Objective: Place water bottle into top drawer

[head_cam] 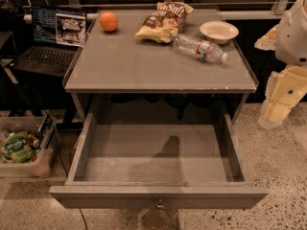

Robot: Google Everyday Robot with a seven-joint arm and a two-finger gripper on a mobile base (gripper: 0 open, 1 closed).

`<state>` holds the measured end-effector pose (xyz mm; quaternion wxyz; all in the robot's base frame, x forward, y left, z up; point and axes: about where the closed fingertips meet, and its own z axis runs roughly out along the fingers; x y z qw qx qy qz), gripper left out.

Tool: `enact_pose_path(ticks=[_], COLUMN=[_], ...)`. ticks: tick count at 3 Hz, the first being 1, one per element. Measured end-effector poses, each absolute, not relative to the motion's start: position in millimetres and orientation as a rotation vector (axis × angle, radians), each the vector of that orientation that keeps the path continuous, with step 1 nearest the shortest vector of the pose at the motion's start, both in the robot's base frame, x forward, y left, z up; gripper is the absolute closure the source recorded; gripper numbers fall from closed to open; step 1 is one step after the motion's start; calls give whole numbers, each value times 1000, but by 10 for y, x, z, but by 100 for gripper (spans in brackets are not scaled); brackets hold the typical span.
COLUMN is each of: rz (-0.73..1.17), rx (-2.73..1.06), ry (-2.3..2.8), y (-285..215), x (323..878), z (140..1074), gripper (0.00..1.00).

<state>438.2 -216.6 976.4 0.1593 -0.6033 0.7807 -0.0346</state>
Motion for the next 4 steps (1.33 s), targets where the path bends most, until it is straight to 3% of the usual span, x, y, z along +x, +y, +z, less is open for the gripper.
enact_pose_path(ticks=[3, 4], rz=[-49, -21], rx=[-1441, -1291], ry=[2239, 2185], y=[-2227, -2257], x=[4516, 4803], z=[9585, 9542], gripper=[0, 0])
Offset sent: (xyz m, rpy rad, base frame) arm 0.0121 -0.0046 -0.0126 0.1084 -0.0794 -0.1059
